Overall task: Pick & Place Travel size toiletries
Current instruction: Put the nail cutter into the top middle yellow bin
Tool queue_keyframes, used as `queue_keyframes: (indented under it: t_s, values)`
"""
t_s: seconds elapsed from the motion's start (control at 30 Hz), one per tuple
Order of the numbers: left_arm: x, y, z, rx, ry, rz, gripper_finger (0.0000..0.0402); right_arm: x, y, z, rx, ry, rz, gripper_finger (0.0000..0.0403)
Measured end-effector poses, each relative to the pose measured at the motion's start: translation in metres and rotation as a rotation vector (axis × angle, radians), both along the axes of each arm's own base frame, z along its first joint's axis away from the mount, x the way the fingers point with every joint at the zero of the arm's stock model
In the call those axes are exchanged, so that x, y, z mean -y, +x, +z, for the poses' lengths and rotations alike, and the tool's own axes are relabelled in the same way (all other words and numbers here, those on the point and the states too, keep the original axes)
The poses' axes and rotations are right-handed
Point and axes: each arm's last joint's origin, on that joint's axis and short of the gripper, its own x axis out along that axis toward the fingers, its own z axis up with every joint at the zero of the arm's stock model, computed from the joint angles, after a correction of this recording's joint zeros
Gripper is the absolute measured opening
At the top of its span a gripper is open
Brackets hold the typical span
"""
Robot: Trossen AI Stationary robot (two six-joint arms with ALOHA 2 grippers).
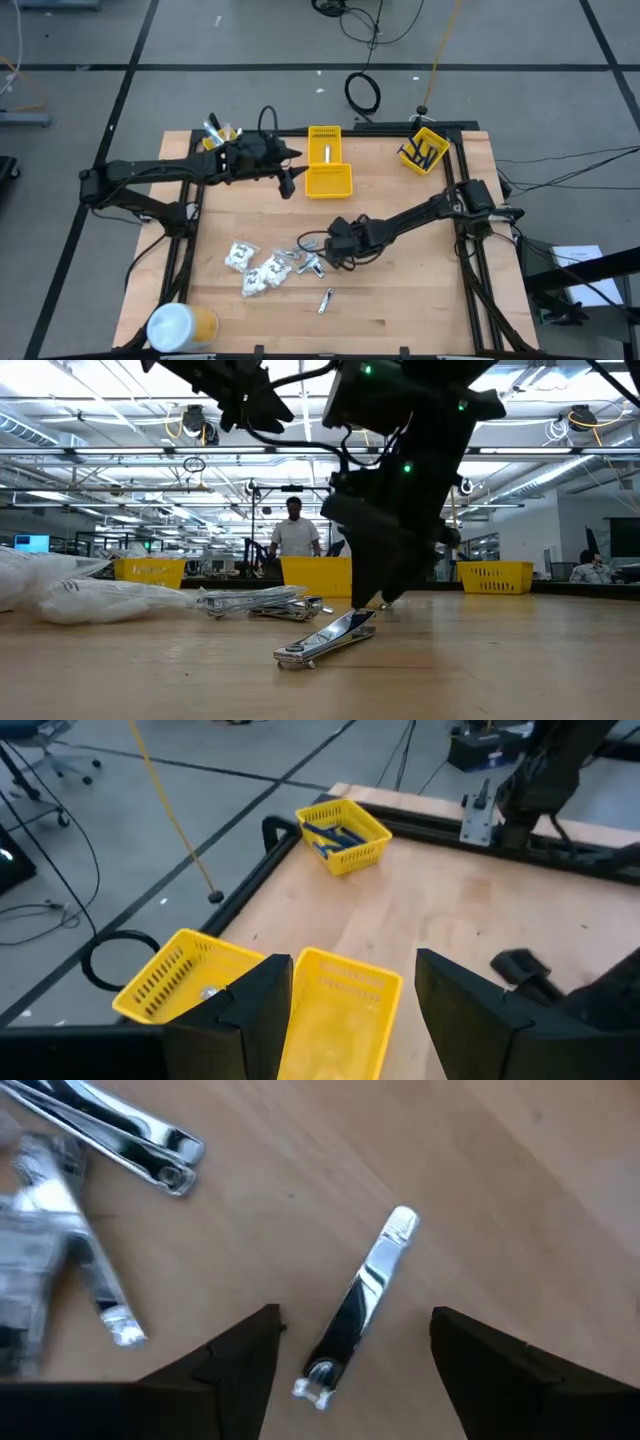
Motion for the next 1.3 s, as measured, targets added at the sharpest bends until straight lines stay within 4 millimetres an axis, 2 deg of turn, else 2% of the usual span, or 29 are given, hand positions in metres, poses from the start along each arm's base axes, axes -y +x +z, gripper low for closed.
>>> queue_keyframes:
  t_s: [0.17, 0.57, 0.73, 0.87, 0.93, 1.13, 1.3]
  values:
    - [-0.001, -0.001, -0.006, -0.025, 0.011, 0.026, 0.0209, 0.000, -0.001, -0.008, -0.034, 0.003, -0.040, 0.0206]
    - [-0.003, -0.002, -0.006, -0.032, 0.048, 0.042, 0.0209, 0.000, -0.005, -0.010, -0.092, 0.032, -0.005, 0.0021]
    - [-0.003, -0.002, -0.007, -0.042, 0.042, 0.044, 0.0209, 0.000, -0.004, -0.011, -0.096, 0.015, 0.053, 0.0019]
    - [-0.003, -0.003, -0.007, -0.051, 0.036, 0.045, 0.0209, -0.007, -0.001, -0.002, -0.031, -0.048, 0.137, 0.0018]
    - [-0.003, -0.003, -0.008, -0.054, 0.034, 0.045, 0.0209, -0.011, -0.001, 0.005, 0.001, -0.079, 0.178, 0.0001]
    - [-0.003, -0.003, -0.008, -0.058, 0.032, 0.045, 0.0209, -0.019, -0.004, 0.040, 0.124, -0.134, 0.244, 0.0004]
    - [-0.003, -0.003, -0.009, -0.065, 0.031, 0.045, 0.0209, -0.027, -0.008, 0.057, 0.180, -0.141, 0.296, 0.0004]
